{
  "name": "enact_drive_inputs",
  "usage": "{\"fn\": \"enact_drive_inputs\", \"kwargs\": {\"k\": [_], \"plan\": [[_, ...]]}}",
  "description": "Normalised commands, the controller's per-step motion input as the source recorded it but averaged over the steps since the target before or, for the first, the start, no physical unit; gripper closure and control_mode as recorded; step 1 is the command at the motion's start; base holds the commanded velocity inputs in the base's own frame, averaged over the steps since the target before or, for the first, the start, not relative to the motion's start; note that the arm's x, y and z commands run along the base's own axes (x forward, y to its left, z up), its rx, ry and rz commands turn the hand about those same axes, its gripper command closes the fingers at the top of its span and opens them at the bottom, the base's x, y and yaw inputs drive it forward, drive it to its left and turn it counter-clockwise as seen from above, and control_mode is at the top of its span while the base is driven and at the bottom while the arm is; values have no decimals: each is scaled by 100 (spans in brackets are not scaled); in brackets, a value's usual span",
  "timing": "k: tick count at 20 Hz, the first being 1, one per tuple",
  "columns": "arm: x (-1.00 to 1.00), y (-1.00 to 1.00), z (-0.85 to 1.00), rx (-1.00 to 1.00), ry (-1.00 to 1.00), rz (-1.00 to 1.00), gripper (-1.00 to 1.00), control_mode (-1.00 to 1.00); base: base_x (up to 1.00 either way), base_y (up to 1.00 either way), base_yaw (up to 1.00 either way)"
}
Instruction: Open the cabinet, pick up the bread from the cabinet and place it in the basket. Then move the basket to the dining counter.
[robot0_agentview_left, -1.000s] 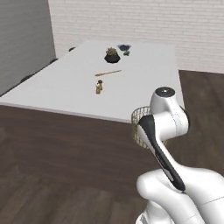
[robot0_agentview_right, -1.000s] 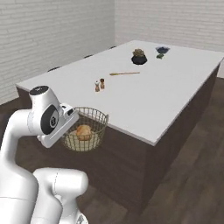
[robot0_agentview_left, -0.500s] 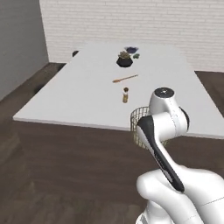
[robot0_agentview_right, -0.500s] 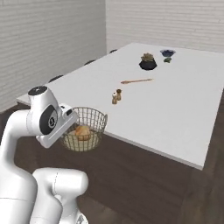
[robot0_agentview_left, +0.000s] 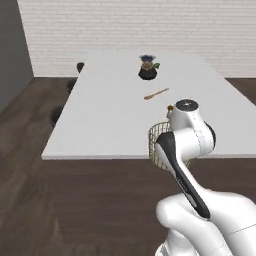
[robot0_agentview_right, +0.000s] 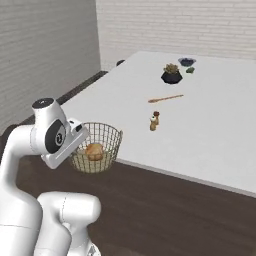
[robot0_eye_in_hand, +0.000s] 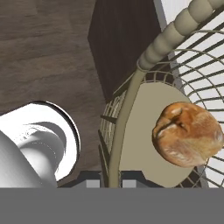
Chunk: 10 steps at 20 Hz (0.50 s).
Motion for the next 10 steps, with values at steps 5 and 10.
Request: {"fn": "enact_drive_inputs", "kwargs": {"k": [5, 10], "plan": [[0, 0, 0, 0, 0, 0, 100, 100, 47, 100, -28], [0, 0, 0, 0, 0, 0, 100, 100, 48, 100, -19]]}}
